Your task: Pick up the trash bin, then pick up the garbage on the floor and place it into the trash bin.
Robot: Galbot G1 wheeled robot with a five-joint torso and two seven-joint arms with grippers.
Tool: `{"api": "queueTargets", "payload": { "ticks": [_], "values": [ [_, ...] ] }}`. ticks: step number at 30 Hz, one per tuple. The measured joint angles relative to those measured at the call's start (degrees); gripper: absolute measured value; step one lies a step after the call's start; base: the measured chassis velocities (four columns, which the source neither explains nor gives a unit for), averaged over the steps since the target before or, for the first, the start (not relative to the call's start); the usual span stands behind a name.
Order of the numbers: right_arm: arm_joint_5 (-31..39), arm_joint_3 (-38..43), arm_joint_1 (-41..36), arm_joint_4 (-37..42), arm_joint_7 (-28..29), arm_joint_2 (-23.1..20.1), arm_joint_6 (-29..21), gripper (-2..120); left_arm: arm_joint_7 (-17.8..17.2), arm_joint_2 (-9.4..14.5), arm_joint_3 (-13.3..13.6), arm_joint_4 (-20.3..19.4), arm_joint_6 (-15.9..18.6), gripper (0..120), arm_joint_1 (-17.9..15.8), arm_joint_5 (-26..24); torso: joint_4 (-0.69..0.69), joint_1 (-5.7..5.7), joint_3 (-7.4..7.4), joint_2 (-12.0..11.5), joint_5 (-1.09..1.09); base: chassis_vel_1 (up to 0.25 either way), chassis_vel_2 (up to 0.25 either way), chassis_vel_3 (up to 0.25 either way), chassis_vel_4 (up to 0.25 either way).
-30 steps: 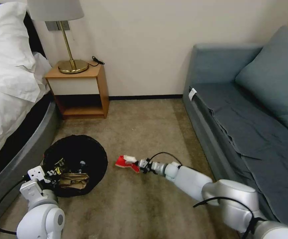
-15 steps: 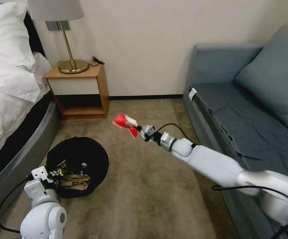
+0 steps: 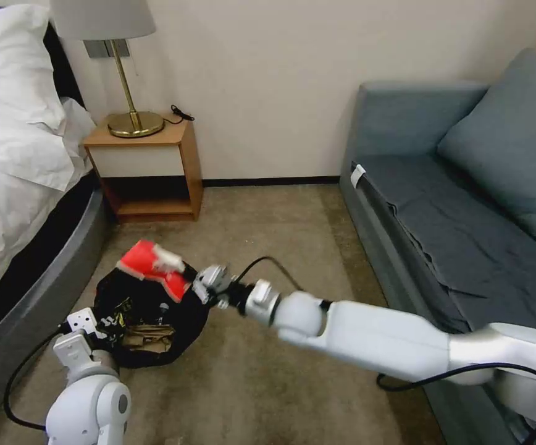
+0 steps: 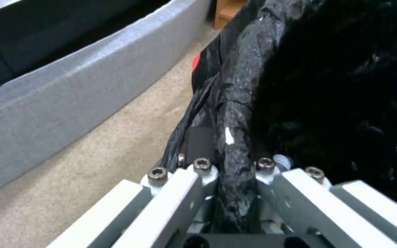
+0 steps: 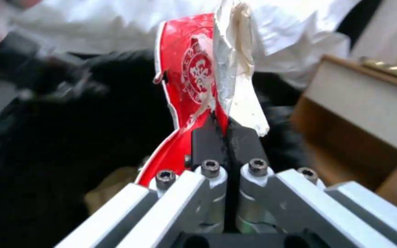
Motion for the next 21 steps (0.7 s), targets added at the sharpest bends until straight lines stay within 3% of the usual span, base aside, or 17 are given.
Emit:
{"api": "queueTargets", "payload": {
  "ticks": [4,11,21],
  "values": [
    [-1.4,-1.4,-0.4,-1.2,0.7,1.4,0.0,0,0.0,-0.1,0.0,0.0,0.0,2,0.0,0.0,0.0,0.0,0.0,0.0,0.01,0.0,0.0,0.0,0.0],
    [-2.8,-1.9,-0.6,-1.4,1.7,0.6,-0.7,29,-0.1,-0.2,-0.1,-0.1,0.0,2,-0.1,0.1,-0.01,0.0,0.0,0.0,0.01,0.0,0.0,0.0,0.0],
    [-3.3,0.8,-0.8,0.6,2.6,-0.9,-0.7,60,-1.0,-0.2,0.1,0.2,0.5,2,-0.4,-1.7,-0.01,0.0,0.01,0.0,0.01,0.0,0.0,0.0,0.0]
  ]
}}
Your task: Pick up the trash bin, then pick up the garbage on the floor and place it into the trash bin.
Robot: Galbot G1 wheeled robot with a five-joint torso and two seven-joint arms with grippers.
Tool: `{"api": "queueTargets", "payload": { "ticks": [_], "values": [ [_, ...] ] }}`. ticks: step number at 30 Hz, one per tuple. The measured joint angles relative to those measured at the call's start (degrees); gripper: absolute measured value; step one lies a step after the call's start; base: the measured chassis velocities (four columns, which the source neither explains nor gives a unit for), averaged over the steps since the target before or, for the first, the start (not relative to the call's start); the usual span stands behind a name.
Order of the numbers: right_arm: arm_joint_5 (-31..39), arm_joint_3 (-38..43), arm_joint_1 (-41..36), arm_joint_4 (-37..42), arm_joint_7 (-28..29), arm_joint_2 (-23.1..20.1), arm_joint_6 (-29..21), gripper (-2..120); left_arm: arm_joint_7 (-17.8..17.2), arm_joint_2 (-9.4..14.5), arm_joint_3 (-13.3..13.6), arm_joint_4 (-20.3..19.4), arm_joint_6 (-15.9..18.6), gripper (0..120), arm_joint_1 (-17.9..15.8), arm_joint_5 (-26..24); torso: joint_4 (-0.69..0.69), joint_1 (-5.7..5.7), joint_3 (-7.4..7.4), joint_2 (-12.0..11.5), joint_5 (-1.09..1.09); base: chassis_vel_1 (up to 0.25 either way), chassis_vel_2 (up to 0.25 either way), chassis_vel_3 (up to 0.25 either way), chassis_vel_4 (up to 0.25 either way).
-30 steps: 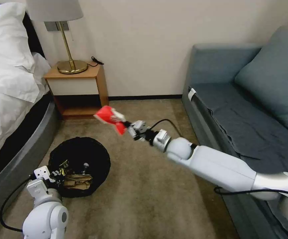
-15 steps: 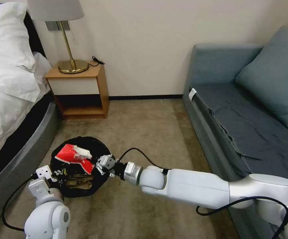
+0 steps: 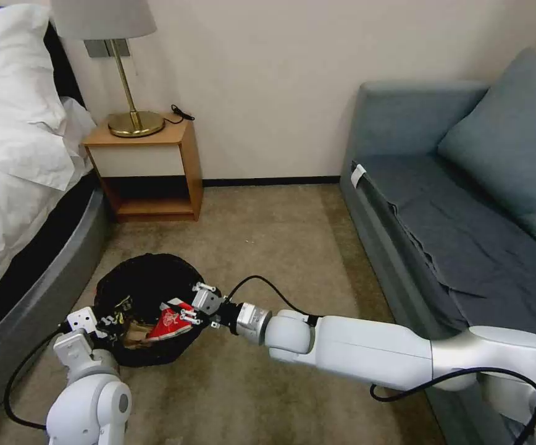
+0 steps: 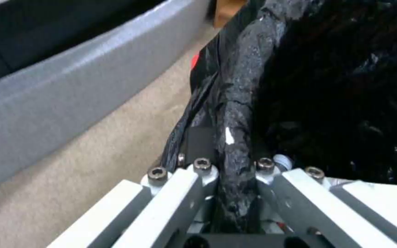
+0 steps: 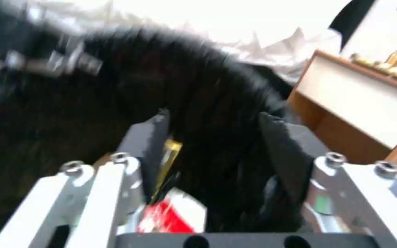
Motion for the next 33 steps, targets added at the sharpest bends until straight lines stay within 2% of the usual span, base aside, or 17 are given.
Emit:
{"api": "queueTargets", "payload": {
  "ticks": [2,4,5,9,10,13,18,32,33],
  "values": [
    [0.0,0.8,0.1,0.8,0.4,-0.1,-0.1,67,-1.2,0.1,0.1,0.1,0.5,2,-0.1,-2.3,0.0,0.0,0.0,0.0,0.0,0.0,0.0,0.0,0.0],
    [0.0,2.3,0.2,1.8,1.0,-0.3,-0.2,77,-3.6,0.2,0.1,0.3,1.4,2,-0.3,-6.9,0.01,0.0,0.0,0.0,0.0,0.0,0.0,0.0,0.0],
    [0.0,2.3,0.2,1.8,1.0,-0.3,-0.2,77,-3.6,0.2,0.1,0.3,1.4,2,-0.3,-6.9,0.01,0.0,0.0,0.0,0.0,0.0,0.0,0.0,0.0],
    [0.0,5.2,-0.2,4.0,1.4,-1.7,-0.6,95,-8.1,0.6,-0.2,1.6,2.4,2,-0.3,-14.3,0.01,0.0,0.0,0.0,0.0,0.0,0.0,0.0,0.0],
    [0.0,5.2,-0.2,4.0,1.4,-1.7,-0.6,95,-8.1,0.6,-0.2,1.6,2.4,2,-0.3,-14.3,0.01,0.0,0.0,0.0,0.0,0.0,0.0,0.0,0.0],
    [0.1,7.5,-0.8,5.5,1.8,-3.3,-0.8,100,-10.9,0.9,-0.4,3.4,3.3,2,-0.6,-20.8,0.0,0.0,0.0,0.0,0.0,0.0,0.0,0.0,0.0],
    [0.1,9.3,-1.6,6.6,1.9,-4.8,-0.9,100,-12.2,0.9,-0.5,6.0,3.4,2,-1.3,-25.1,0.0,0.0,0.0,0.0,0.0,0.0,0.0,0.0,0.0],
    [-0.4,11.7,-4.1,6.9,1.9,-6.8,-0.7,100,-12.1,1.0,-0.7,9.6,2.7,3,-2.0,-26.3,0.01,0.0,-0.01,0.0,0.04,0.0,0.0,0.0,0.0],
    [-0.4,11.9,-4.4,6.9,1.8,-6.9,-0.7,100,-11.9,1.0,-0.7,9.7,2.4,8,-2.0,-26.1,0.01,0.0,-0.01,0.0,0.03,0.0,0.0,0.0,0.0]
  ]
}}
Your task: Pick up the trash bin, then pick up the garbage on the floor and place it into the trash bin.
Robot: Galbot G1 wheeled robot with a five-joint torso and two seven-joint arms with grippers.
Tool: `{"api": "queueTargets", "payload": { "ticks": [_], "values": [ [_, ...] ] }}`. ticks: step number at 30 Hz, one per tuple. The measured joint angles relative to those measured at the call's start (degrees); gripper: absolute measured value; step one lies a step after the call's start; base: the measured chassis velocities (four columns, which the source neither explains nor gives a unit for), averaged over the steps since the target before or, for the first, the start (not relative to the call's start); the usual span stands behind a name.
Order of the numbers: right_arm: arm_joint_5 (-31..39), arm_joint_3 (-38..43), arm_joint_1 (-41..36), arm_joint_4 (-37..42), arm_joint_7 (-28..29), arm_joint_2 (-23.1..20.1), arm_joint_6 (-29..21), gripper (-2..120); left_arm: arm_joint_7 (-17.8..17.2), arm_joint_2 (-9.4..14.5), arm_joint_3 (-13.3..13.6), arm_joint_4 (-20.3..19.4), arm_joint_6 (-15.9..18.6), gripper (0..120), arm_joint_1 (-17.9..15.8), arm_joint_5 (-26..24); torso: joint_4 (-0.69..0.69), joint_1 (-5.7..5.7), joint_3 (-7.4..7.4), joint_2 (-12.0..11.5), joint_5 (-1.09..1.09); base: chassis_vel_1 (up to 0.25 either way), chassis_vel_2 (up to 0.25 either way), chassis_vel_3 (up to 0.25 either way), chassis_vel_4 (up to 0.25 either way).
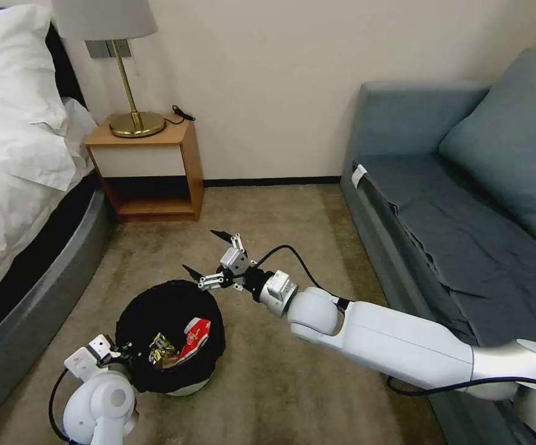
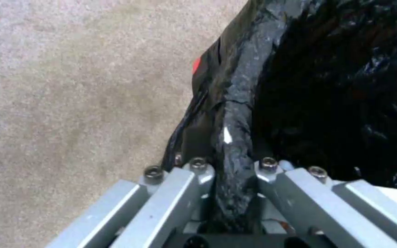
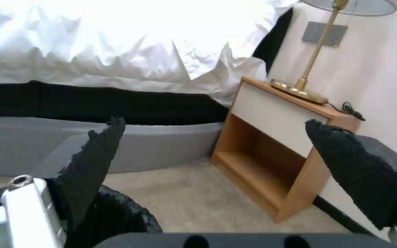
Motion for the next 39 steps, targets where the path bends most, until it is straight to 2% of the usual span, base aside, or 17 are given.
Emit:
{"api": "queueTargets", "payload": {
  "ticks": [4,8,10,12,14,16,18,19,20,22,24,27,32,35,36,38,39],
  "values": [
    [-0.1,0.5,-0.4,0.0,0.0,-0.3,0.0,100,2.1,0.0,0.0,0.1,-1.2,20,0.2,2.4,-0.01,0.0,0.01,0.0,-0.05,0.0,0.0,0.0,0.0],
    [-0.1,1.4,-1.0,0.2,0.0,-0.8,0.1,100,9.8,0.1,-0.1,-0.1,-6.9,39,1.2,10.2,-0.02,0.0,0.01,0.0,-0.05,0.0,0.0,0.0,0.0],
    [-0.1,1.5,-1.1,0.2,0.1,-0.8,0.1,100,10.6,0.1,-0.1,-0.2,-7.5,41,1.4,11.0,-0.02,0.0,0.01,0.0,-0.05,0.0,0.0,0.0,0.0],
    [-0.1,2.0,-1.5,0.4,0.1,-1.1,0.1,100,13.7,0.4,-0.3,-0.7,-10.6,53,2.2,14.7,-0.01,0.0,0.01,0.0,-0.05,0.0,0.0,0.0,0.0],
    [0.0,2.1,-1.6,0.5,0.2,-1.1,0.1,100,14.5,0.4,-0.4,-0.9,-11.3,57,2.5,15.5,-0.01,0.0,0.01,0.0,-0.04,0.0,0.0,0.0,0.0],
    [0.1,2.5,-1.9,0.9,0.4,-1.4,0.1,100,16.9,0.6,-0.6,-1.4,-13.5,66,3.2,17.9,-0.01,0.0,0.01,0.0,-0.05,0.0,0.0,0.0,0.0],
    [0.6,5.0,-3.6,2.4,1.6,-2.2,-0.5,100,23.6,0.8,-1.2,-1.8,-19.8,77,4.4,23.5,0.01,0.0,0.01,0.0,-0.04,0.0,0.0,0.0,0.0],
    [0.6,5.0,-3.6,2.4,1.6,-2.2,-0.5,100,23.6,0.8,-1.2,-1.8,-19.8,77,4.4,23.5,0.01,0.0,0.01,0.0,-0.04,0.0,0.0,0.0,0.0],
    [0.8,5.9,-4.3,2.9,2.3,-2.5,-1.0,100,25.4,0.9,-1.3,-1.8,-21.6,81,4.6,25.1,0.0,0.0,0.01,0.0,-0.04,0.0,0.0,0.0,0.0],
    [1.1,11.0,-8.2,6.0,8.2,-3.7,-4.4,100,31.1,1.2,-1.6,-1.8,-26.2,91,5.0,29.1,-0.01,0.0,0.01,0.0,-0.02,0.0,0.0,0.0,0.0],
    [1.2,12.8,-9.5,7.3,11.0,-4.1,-5.8,100,32.6,1.3,-1.6,-1.8,-27.4,94,5.1,29.6,-0.01,0.0,0.01,0.0,-0.03,0.0,0.0,0.0,0.0],
    [1.3,20.1,-14.6,11.1,19.9,-5.2,-8.2,100,37.5,1.6,-1.2,-2.0,-30.9,100,5.1,30.0,-0.01,0.0,0.01,0.0,-0.02,0.0,0.0,0.0,0.0],
    [-0.2,30.1,-21.4,14.8,23.5,-6.7,-10.0,100,40.1,2.0,-0.3,-2.1,-33.1,100,4.9,31.3,-0.02,0.0,0.01,0.0,-0.01,0.0,0.0,0.0,0.0],
    [-2.5,41.3,-30.6,21.1,27.1,-7.5,-15.2,100,41.5,2.5,0.6,-2.2,-34.4,100,5.0,32.0,-0.01,0.0,0.01,0.0,-0.03,0.0,0.0,0.0,0.0],
    [-2.5,41.3,-30.6,21.1,27.1,-7.5,-15.2,100,41.5,2.5,0.6,-2.2,-34.4,100,5.0,32.0,-0.01,0.0,0.01,0.0,-0.03,0.0,0.0,0.0,0.0],
    [-5.0,48.0,-36.1,24.9,28.2,-7.3,-18.0,100,42.2,2.8,1.0,-2.5,-35.0,100,5.2,32.2,-0.02,0.0,0.01,0.0,-0.03,0.0,0.0,0.0,0.0],
    [-7.7,53.1,-41.2,28.4,28.7,-6.5,-20.3,100,42.3,3.0,1.4,-2.8,-35.0,100,5.5,32.2,-0.01,0.0,0.0,0.0,-0.03,0.0,0.0,0.0,0.0]
  ]
}}
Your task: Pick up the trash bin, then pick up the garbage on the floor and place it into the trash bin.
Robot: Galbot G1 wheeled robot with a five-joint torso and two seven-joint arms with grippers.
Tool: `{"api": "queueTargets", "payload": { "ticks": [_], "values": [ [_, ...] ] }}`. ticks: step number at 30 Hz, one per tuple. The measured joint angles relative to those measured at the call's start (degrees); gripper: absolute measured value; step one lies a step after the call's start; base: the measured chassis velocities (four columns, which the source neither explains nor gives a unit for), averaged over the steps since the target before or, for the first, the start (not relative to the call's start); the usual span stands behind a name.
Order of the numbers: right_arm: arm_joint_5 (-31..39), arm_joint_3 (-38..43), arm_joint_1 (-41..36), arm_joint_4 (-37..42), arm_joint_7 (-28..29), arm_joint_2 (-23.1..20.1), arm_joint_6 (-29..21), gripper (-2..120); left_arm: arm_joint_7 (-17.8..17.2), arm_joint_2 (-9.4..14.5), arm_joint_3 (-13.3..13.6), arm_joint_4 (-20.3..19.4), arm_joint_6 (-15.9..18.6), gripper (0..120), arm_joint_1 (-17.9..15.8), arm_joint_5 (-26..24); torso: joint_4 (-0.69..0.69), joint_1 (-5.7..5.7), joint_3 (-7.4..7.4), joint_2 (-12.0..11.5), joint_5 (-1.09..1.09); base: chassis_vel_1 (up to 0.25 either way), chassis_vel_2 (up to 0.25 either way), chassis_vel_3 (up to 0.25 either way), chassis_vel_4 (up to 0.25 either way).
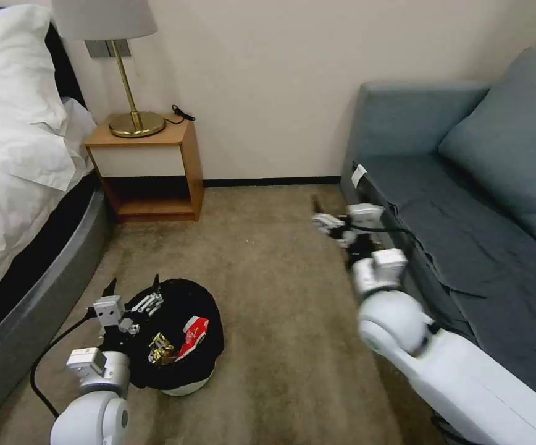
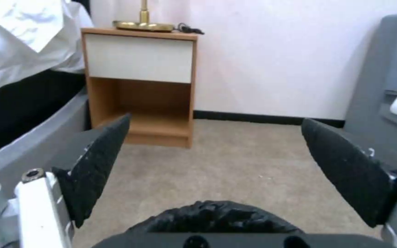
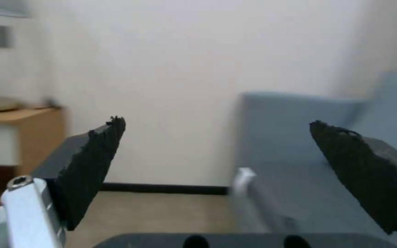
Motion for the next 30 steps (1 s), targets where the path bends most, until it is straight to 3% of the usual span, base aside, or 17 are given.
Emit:
{"api": "queueTargets", "payload": {
  "ticks": [1,3,5,8,11,13,18,30],
  "values": [
    [0.0,0.0,0.0,0.0,0.0,0.0,0.0,100,0.0,0.0,0.0,0.0,0.0,100,0.0,0.0,0.0,0.0,0.0,0.0,0.0,0.0,0.0,0.0,0.0],
    [-5.0,6.1,-9.8,5.2,0.0,2.9,-2.5,100,0.1,0.4,0.5,-0.5,-0.1,100,0.2,0.0,0.0,0.0,0.0,0.0,-0.01,0.0,0.0,0.0,0.0],
    [-7.0,7.3,-13.0,6.4,0.0,4.2,-2.8,100,0.1,0.5,0.7,-0.7,-0.1,100,0.3,0.0,-0.02,0.0,0.0,0.0,0.01,0.0,0.0,0.0,0.0],
    [-15.2,9.9,-20.8,8.4,-0.9,11.1,-2.3,100,0.0,0.8,1.3,-1.1,0.0,100,0.3,0.2,0.0,0.0,0.0,0.0,0.0,0.0,0.0,0.0,0.0],
    [-17.4,10.5,-23.0,9.1,-1.5,14.4,-2.1,100,0.0,0.8,1.5,-1.3,0.1,100,0.3,0.4,-0.01,0.0,0.0,0.0,0.0,0.0,0.0,0.0,0.0],
    [-20.7,10.4,-26.8,10.7,-2.7,20.8,-1.5,100,-0.2,1.0,2.4,-2.0,0.9,100,0.6,0.9,0.01,0.0,0.0,0.0,-0.02,0.0,0.0,0.0,0.0],
    [-22.6,10.0,-29.0,11.2,-4.0,24.5,-0.2,100,-0.2,1.3,3.6,-2.9,2.1,100,0.7,1.2,0.01,0.0,0.0,0.0,-0.01,0.0,0.0,0.0,0.0],
    [-25.6,8.8,-32.5,10.3,-6.9,26.8,3.4,100,-0.8,1.1,6.3,-3.8,2.1,100,1.9,1.9,0.01,0.0,0.0,0.0,0.0,0.0,0.0,0.0,0.0]
  ]
}}
